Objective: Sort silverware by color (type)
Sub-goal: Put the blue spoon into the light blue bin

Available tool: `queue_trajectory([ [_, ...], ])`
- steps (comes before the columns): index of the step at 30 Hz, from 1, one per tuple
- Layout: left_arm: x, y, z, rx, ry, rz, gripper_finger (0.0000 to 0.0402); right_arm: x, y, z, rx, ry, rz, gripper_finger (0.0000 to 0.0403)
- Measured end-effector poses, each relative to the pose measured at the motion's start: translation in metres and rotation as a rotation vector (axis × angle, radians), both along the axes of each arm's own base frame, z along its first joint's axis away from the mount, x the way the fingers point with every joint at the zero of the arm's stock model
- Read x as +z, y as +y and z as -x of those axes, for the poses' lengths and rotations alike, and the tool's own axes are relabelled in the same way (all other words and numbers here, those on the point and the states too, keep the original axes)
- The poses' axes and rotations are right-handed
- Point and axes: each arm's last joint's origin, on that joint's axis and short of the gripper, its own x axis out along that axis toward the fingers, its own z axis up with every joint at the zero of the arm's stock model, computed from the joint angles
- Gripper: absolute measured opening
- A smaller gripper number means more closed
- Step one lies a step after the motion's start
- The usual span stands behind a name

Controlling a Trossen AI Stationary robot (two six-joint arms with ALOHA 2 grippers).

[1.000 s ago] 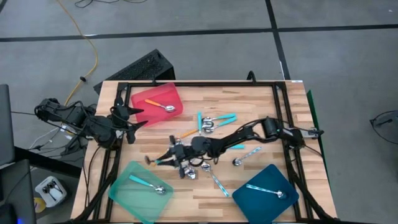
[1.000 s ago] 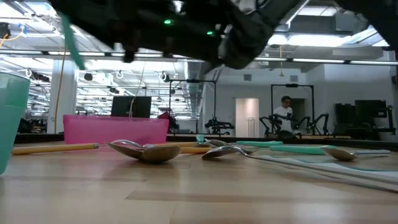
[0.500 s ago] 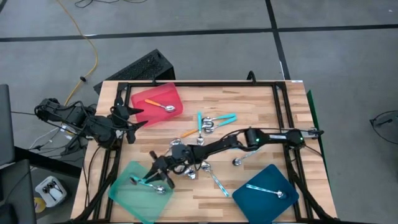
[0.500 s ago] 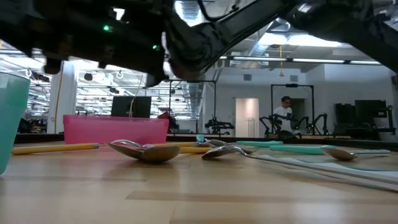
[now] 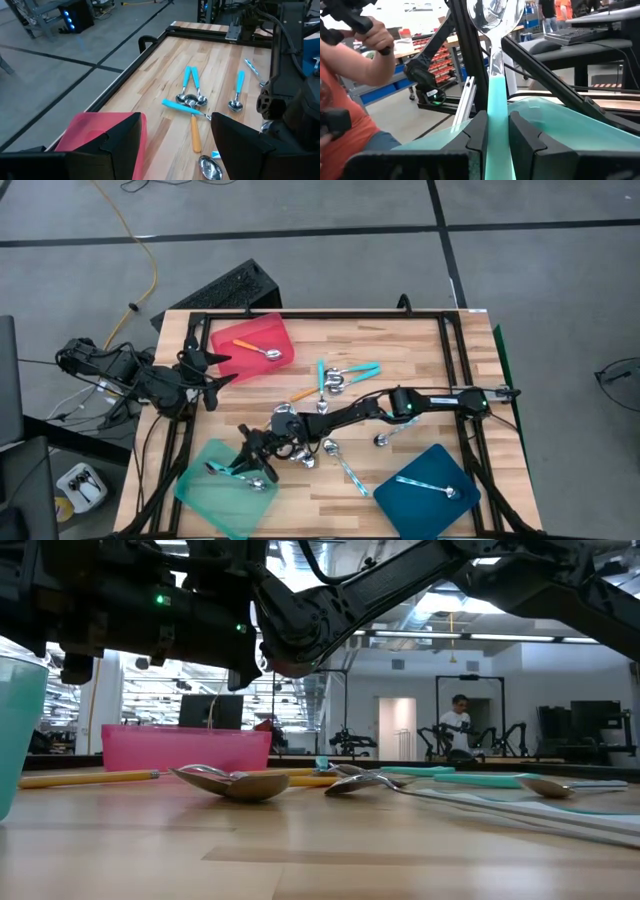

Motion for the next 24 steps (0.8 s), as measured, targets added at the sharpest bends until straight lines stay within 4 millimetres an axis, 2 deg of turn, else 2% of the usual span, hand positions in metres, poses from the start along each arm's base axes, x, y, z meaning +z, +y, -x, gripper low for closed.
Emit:
queue_trajectory([
  [8, 0.000, 0.000, 0.000, 0.000, -0.001, 0.000, 0.0226, -0.001, -0.004, -0.001, -0.003, 0.032, -0.035, 0.0078],
  [15, 0.000, 0.000, 0.000, 0.000, 0.000, 0.000, 0.0226, -0.026, -0.014, -0.003, 0.000, 0.061, -0.138, 0.0078],
  [24, 0.000, 0.000, 0.000, 0.000, -0.001, 0.000, 0.0226, -0.021, -0.016, -0.005, -0.005, 0.056, -0.150, 0.0082],
])
